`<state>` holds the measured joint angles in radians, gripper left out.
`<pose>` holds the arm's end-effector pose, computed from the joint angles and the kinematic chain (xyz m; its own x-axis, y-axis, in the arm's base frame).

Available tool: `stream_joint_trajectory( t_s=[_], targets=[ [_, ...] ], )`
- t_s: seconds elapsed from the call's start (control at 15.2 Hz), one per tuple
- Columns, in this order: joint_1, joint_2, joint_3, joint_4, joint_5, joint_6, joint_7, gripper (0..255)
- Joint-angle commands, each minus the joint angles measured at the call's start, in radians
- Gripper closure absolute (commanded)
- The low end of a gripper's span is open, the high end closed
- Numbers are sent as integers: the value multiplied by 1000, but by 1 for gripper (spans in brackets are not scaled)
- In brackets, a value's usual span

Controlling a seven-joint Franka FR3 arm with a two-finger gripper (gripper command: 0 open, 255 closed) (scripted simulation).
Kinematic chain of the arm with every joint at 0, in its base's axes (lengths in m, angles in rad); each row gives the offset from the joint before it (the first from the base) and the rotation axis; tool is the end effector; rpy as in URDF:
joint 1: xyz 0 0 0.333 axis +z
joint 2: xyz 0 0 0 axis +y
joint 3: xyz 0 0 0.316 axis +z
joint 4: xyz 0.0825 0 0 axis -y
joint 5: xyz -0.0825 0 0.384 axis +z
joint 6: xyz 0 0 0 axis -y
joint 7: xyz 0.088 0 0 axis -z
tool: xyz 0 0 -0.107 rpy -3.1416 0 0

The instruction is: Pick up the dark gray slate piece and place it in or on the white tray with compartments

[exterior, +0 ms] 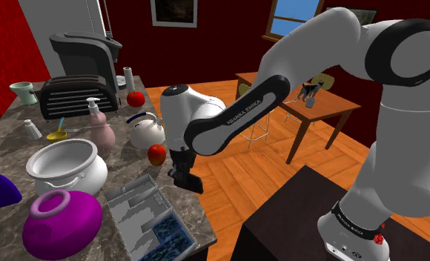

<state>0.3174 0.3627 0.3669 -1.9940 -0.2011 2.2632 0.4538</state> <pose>0.4712 0.3686 0.2845 0.9398 0.3382 -0.0491 0.3403 -0.9392 0.0444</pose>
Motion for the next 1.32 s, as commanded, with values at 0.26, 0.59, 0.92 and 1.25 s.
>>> stream_joint_trajectory(
  t_s=[0.26,0.59,0.92,1.25],
  targets=[
    [104,149,5,249,-39,-113,95,255],
    [206,306,-1,521,-67,-236,152,255],
    [216,341,-9,526,-78,-206,160,255],
    [221,377,-18,516,-90,-161,167,255]
  ],
)
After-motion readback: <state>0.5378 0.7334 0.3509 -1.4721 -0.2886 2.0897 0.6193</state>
